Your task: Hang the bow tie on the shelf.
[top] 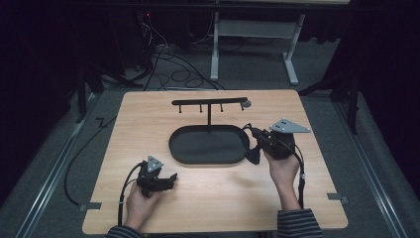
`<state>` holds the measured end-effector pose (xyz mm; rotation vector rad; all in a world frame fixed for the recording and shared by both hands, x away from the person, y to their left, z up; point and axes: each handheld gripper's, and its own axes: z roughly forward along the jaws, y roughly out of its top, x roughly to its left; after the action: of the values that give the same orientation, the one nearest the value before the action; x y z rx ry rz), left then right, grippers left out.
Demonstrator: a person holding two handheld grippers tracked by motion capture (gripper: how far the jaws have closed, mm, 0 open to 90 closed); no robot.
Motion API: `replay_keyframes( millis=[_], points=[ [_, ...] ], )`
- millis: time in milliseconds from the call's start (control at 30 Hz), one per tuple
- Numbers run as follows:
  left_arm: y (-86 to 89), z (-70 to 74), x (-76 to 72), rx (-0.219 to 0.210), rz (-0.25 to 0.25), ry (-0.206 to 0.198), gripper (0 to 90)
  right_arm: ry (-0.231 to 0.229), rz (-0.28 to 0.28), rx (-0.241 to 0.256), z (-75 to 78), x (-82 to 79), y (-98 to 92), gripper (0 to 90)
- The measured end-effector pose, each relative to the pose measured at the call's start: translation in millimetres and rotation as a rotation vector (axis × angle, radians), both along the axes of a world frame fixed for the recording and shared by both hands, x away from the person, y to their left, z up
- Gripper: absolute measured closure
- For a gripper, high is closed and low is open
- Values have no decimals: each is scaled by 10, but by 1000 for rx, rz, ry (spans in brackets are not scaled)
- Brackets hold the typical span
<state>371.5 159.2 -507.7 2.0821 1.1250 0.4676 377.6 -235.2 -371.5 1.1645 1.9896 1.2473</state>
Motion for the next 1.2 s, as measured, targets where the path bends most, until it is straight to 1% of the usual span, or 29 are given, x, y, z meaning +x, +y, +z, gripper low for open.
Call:
replay_keyframes(
  millis=[133,567,600,700,933,1000,1200],
  points=[
    [0,0,0,0,0,0,200,-6,1,-2,31,41,19,895],
    [0,0,0,1,0,0,200,-18,1,30,60,147,74,895],
    [1,1,2,3,-2,-1,200,-19,1,42,69,162,88,895],
    [1,-1,1,1,-2,-2,200,-20,-1,38,93,160,107,895],
    [-3,-1,1,0,-14,-3,201,-38,-22,37,178,138,103,895],
    [-3,-1,1,1,-16,-3,201,-44,-24,41,230,161,115,895],
    [-4,-1,1,0,-15,-3,201,-54,-26,21,332,241,158,895]
  ],
)
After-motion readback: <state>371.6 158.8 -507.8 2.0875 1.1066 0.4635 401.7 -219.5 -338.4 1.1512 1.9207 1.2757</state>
